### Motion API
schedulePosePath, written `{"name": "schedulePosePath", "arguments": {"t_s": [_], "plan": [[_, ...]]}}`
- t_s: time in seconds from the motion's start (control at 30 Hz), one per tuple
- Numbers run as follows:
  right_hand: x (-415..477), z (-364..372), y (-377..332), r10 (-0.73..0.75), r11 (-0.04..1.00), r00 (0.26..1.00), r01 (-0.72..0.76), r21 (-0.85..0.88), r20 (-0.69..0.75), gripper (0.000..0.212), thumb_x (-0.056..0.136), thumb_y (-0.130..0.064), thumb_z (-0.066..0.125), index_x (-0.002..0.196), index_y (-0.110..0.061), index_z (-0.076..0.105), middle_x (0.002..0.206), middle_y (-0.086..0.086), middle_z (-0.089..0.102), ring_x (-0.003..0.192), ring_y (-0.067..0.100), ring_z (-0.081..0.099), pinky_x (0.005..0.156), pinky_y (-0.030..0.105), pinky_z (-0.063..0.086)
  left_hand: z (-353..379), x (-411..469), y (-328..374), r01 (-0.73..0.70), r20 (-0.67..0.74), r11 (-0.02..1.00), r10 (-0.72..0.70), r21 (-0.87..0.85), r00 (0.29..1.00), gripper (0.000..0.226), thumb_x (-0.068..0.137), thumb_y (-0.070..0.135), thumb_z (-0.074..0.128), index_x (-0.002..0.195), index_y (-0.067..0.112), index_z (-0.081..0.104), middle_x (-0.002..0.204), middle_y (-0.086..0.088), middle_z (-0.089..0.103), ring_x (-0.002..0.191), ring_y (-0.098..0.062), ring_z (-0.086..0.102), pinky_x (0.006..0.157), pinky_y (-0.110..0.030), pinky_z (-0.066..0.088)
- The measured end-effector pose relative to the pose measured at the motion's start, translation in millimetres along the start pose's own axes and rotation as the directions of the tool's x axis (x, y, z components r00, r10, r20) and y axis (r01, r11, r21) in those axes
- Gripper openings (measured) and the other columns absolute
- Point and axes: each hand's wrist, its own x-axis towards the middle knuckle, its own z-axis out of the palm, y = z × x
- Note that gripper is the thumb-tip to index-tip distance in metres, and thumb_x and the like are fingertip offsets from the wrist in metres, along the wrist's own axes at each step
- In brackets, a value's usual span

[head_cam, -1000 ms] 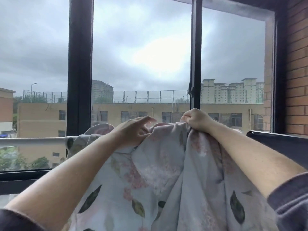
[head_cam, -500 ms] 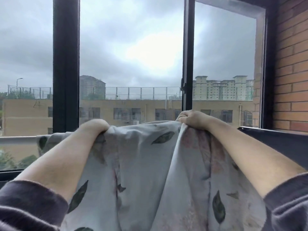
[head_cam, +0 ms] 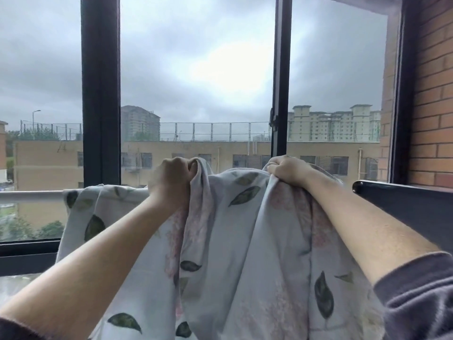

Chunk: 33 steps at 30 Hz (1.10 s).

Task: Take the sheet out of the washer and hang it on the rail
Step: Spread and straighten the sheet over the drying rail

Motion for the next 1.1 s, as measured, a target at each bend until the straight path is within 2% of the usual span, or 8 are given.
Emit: {"name": "schedulePosePath", "arguments": {"t_s": [0.1,0.23,0.5,0.6,0.73,0.87,0.97,1.1], "plan": [[-3,0,-2,0.010,1.000,1.000,-0.010,-0.008,-0.011,0.028,0.093,-0.036,0.041,0.110,-0.032,0.063,0.125,0.000,0.062,0.116,0.024,0.053,0.100,0.036,0.040,-12,2,10,0.251,0.256,0.862,-0.148,-0.439,0.955,0.051,0.088,0.039,0.031,0.067,0.010,0.066,0.081,-0.025,0.064,0.074,-0.033,0.057,0.064,-0.034,0.038],[-5,-2,1,0.008,1.000,1.000,-0.008,-0.010,-0.007,0.027,0.092,-0.036,0.042,0.108,-0.032,0.063,0.124,-0.001,0.062,0.114,0.023,0.054,0.097,0.035,0.042,-35,1,26,0.467,0.629,0.533,0.168,-0.706,0.759,0.021,0.084,0.026,0.045,0.077,0.012,0.059,0.064,-0.003,0.052,0.058,-0.017,0.044,0.047,-0.018,0.035],[-2,-12,4,-0.075,0.977,0.997,0.076,0.200,-0.013,0.019,0.098,-0.024,0.047,0.090,-0.024,0.065,0.100,-0.001,0.064,0.103,0.018,0.055,0.090,0.029,0.041,-52,57,11,0.383,0.288,0.441,-0.268,-0.812,0.919,0.039,0.077,-0.007,0.035,0.077,0.008,0.071,0.083,-0.017,0.069,0.076,-0.029,0.064,0.066,-0.030,0.055],[-1,-11,9,-0.087,0.967,0.995,0.097,0.235,-0.050,0.025,0.100,-0.023,0.044,0.082,-0.026,0.061,0.095,-0.004,0.062,0.098,0.015,0.055,0.084,0.025,0.038,-62,89,-17,0.487,0.153,0.610,-0.516,-0.626,0.843,0.038,0.090,0.002,0.040,0.077,0.012,0.074,0.079,-0.003,0.071,0.081,-0.021,0.063,0.064,-0.013,0.051],[-3,0,10,-0.082,0.995,0.996,0.084,0.056,-0.044,0.024,0.099,-0.035,0.042,0.102,-0.030,0.065,0.115,0.001,0.065,0.113,0.023,0.056,0.096,0.034,0.041,-32,70,-43,0.369,0.391,0.928,-0.321,-0.053,0.863,0.032,0.092,0.008,0.051,0.120,0.015,0.066,0.129,-0.005,0.060,0.115,-0.024,0.057,0.095,-0.027,0.043],[-4,-1,14,-0.036,0.999,0.999,0.036,0.022,-0.027,0.031,0.098,-0.041,0.039,0.115,-0.031,0.063,0.127,0.000,0.062,0.118,0.022,0.054,0.103,0.038,0.040,-17,47,-47,0.143,0.754,0.929,-0.362,0.341,0.548,0.038,0.091,0.035,0.056,0.125,0.017,0.060,0.129,-0.003,0.058,0.107,-0.022,0.058,0.084,-0.029,0.045],[-5,0,14,-0.024,1.000,0.999,0.025,0.011,-0.041,0.031,0.098,-0.043,0.039,0.113,-0.031,0.064,0.125,0.001,0.063,0.118,0.023,0.054,0.102,0.037,0.040,-22,37,-38,0.223,0.438,0.892,-0.395,0.394,0.807,0.027,0.088,0.035,0.051,0.101,0.014,0.061,0.108,-0.007,0.062,0.098,-0.025,0.059,0.082,-0.032,0.043],[-6,1,9,-0.024,1.000,0.999,0.024,0.001,-0.046,0.031,0.098,-0.042,0.039,0.116,-0.031,0.062,0.127,0.000,0.061,0.121,0.023,0.052,0.102,0.036,0.039,-25,2,-7,-0.239,0.019,0.971,0.238,0.024,0.971,0.041,0.089,0.052,0.041,0.099,0.015,0.059,0.104,-0.003,0.063,0.084,-0.019,0.056,0.082,-0.034,0.039]]}}
